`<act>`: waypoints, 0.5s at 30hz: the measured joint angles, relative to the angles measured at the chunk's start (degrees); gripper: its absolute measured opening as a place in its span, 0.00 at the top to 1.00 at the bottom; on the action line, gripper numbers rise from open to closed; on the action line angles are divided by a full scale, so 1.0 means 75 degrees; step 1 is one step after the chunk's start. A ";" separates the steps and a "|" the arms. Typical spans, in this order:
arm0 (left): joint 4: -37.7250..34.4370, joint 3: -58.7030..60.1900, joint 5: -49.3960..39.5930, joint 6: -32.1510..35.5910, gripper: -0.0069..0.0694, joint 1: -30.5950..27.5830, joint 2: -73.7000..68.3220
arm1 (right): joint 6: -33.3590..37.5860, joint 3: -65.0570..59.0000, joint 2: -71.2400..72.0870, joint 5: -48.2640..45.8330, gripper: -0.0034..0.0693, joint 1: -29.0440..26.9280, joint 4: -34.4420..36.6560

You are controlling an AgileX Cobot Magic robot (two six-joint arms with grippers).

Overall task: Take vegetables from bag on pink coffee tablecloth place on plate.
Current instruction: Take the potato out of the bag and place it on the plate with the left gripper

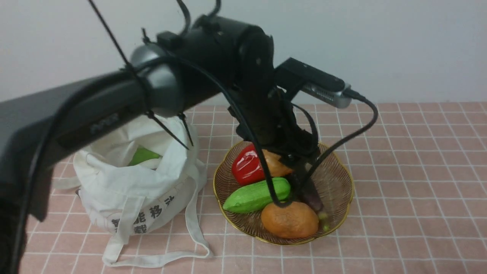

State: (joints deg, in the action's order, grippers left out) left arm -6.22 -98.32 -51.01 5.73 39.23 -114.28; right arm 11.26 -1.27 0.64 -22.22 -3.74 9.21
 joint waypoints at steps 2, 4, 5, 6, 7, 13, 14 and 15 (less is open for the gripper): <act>0.0027 0.0006 0.0319 0.0000 0.24 0.0077 -0.0259 | 0.0000 0.0000 0.0000 0.0000 0.97 0.0000 0.0000; 0.0035 0.0006 0.0519 0.0000 0.24 0.0111 -0.0453 | 0.0000 0.0000 0.0000 0.0000 0.97 0.0000 0.0000; 0.0035 0.0006 0.0576 0.0000 0.23 0.0117 -0.0520 | 0.0000 0.0000 0.0000 0.0000 0.97 0.0000 0.0000; 0.0035 0.0006 0.0631 -0.0008 0.21 0.0117 -0.0565 | 0.0000 0.0000 0.0000 0.0000 0.97 0.0000 -0.0006; 0.0035 0.0006 0.0650 -0.0028 0.17 0.0117 -0.0593 | 0.0000 0.0000 0.0000 0.0000 0.97 0.0000 -0.0006; 0.0070 -0.0082 0.0540 -0.0055 0.02 0.0117 -0.0619 | 0.0000 0.0000 0.0000 0.0000 0.97 0.0000 -0.0006; 0.0109 -0.0156 0.0434 -0.0069 0.01 0.0117 -0.0619 | 0.0000 0.0000 0.0000 0.0000 0.97 0.0000 -0.0006; 0.0168 -0.0312 0.0212 -0.0101 0.01 0.0117 -0.0619 | 0.0000 0.0000 0.0000 0.0000 0.97 0.0000 -0.0006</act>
State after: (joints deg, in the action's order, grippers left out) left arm -4.96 -100.67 -49.42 4.97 40.11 -118.93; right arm 11.26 -1.27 0.64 -22.22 -3.74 9.17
